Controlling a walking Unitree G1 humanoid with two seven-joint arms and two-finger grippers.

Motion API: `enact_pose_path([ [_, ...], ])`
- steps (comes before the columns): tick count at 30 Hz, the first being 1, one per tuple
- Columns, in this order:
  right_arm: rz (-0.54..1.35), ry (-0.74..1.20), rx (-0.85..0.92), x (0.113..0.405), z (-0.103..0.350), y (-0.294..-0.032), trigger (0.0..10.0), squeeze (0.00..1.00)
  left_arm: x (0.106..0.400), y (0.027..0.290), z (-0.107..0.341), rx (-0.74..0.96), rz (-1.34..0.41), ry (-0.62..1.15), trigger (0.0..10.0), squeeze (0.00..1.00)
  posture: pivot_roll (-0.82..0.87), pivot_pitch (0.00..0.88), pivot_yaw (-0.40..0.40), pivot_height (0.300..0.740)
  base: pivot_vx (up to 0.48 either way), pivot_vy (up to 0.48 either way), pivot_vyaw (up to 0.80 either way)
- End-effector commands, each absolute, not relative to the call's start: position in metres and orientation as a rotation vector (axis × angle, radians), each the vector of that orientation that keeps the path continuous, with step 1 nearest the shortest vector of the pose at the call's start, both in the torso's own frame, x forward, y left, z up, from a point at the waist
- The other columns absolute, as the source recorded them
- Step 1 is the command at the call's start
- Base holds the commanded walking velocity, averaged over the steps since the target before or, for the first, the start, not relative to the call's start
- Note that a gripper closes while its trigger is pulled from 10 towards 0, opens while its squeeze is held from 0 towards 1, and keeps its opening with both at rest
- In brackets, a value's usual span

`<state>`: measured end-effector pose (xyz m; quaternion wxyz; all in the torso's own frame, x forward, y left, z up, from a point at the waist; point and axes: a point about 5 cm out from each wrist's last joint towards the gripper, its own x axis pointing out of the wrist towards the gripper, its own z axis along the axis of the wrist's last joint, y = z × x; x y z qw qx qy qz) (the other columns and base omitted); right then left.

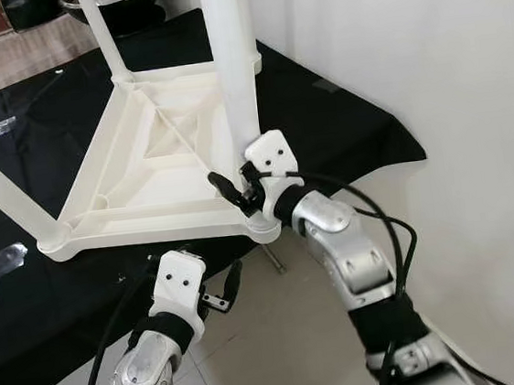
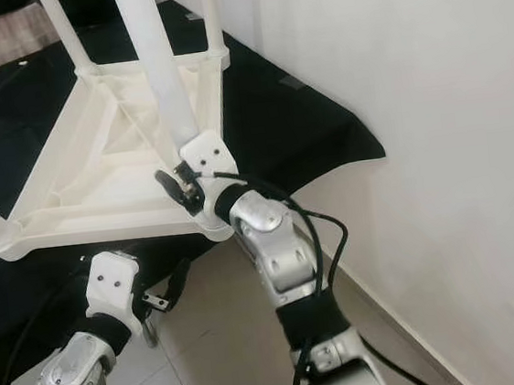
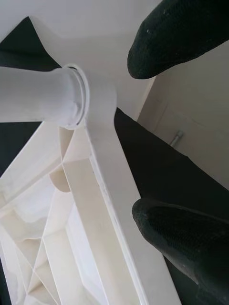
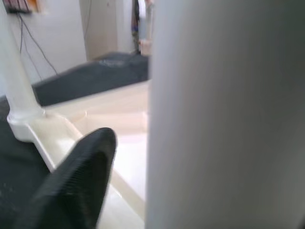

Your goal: Building children table

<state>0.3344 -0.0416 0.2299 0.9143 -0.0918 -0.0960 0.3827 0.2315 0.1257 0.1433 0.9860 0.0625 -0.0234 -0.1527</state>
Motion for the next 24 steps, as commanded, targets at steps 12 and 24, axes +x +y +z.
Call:
enact_pose_path([
  [12, 1.128, -0.232, -0.25, 0.367, 0.265, -0.056, 10.0, 0.0, 0.217, 0.131, 0.139, 0.129, -0.313, -0.008, 10.0, 0.0, 0.01, 0.205, 0.07, 0.74, 0.0, 0.0, 0.0],
  [24, 1.246, -0.23, -0.206, 0.374, 0.269, -0.055, 0.0, 0.0, 0.209, 0.13, 0.141, 0.12, -0.319, 0.003, 10.0, 0.0, 0.02, 0.23, 0.085, 0.74, 0.0, 0.0, 0.0],
])
